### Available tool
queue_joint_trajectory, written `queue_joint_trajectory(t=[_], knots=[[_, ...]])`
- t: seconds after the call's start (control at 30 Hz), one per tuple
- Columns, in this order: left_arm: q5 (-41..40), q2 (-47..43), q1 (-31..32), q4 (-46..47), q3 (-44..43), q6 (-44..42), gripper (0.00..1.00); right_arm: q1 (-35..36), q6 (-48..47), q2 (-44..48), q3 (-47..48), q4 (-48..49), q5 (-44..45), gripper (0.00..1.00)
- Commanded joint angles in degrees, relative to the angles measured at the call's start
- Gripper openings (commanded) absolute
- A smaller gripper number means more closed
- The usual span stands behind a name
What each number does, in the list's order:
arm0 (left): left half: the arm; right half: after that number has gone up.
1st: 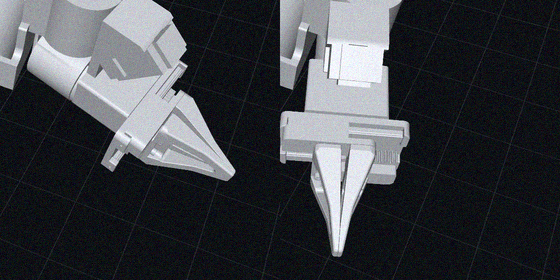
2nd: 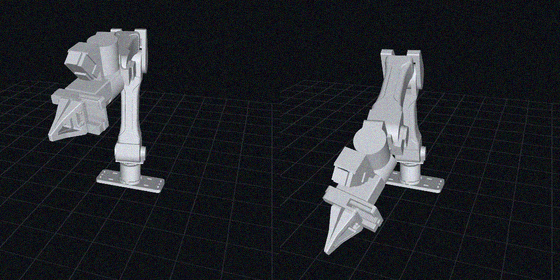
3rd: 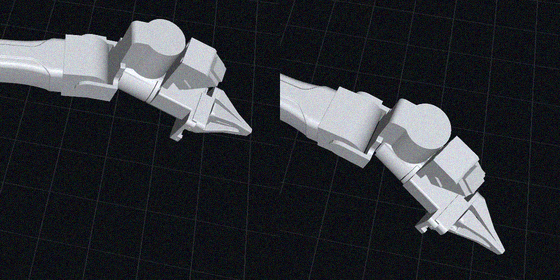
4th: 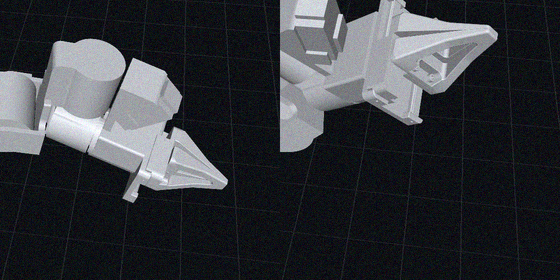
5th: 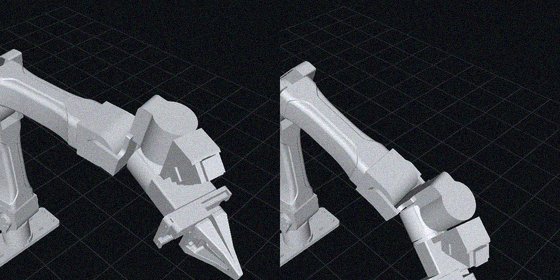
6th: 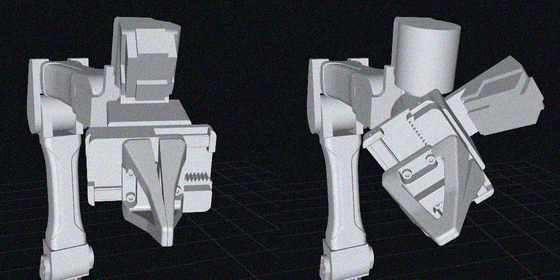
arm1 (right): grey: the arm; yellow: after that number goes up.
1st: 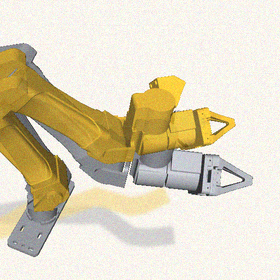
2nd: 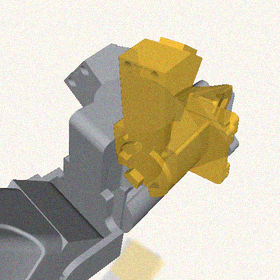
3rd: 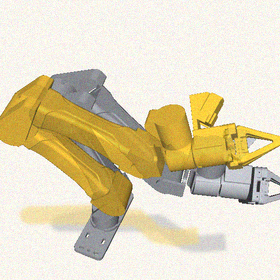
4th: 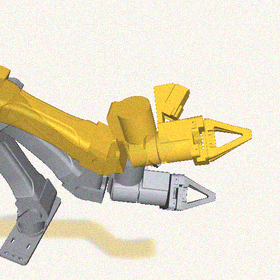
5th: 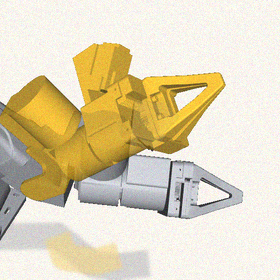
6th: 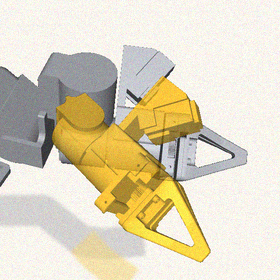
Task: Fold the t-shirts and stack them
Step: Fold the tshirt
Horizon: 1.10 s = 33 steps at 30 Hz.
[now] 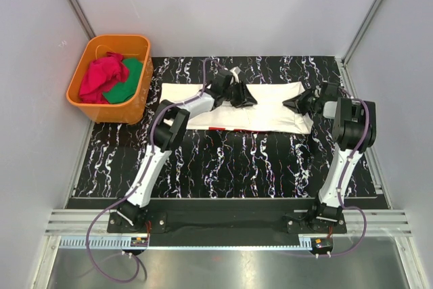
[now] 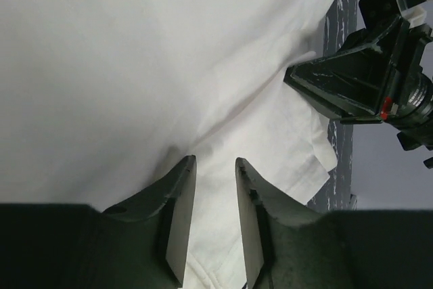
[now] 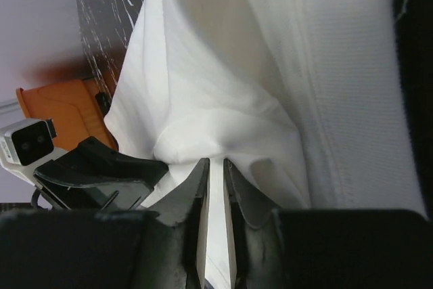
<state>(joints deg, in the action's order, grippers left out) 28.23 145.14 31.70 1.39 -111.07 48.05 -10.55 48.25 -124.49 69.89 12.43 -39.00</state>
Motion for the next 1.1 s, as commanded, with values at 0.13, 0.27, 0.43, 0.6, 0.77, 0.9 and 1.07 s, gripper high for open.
queue_joint_trajectory(t=[0.13,0.27,0.43,0.6,0.77,0.9,1.07], knots=[[-0.19,-1.51,-1.91,-10.78,-8.63,-6.91,0.55,0.87,-9.99,3.28,9.82,-12.06,10.52,0.3],[-0.45,-14.95,-1.38,-15.09,-7.24,-9.29,0.63,5.09,-16.95,6.97,18.6,-30.51,23.96,0.63],[-6.59,-40.03,-4.36,-18.26,8.11,-10.17,0.64,14.54,-19.85,7.5,29.24,-41.94,31.69,0.79],[-15.03,-61.79,-10.07,-25.27,24.02,-15.69,0.67,25.29,-18.1,2.96,37.3,-48.63,36.88,0.8],[-18.31,-79.47,-13.59,-34.49,29.15,-21.15,0.8,37.85,-18.54,-5.93,49.54,-56.98,43.57,0.8],[-16.46,-85.19,-15.09,-41.9,29.94,-24.93,0.8,43.23,-18.63,-14.27,59.98,-61.29,45.59,0.8],[-13.82,-92.57,-15.27,-43.05,36.78,-24.94,0.8,48.33,-18.45,-20.0,66.34,-64.19,46.38,0.77]])
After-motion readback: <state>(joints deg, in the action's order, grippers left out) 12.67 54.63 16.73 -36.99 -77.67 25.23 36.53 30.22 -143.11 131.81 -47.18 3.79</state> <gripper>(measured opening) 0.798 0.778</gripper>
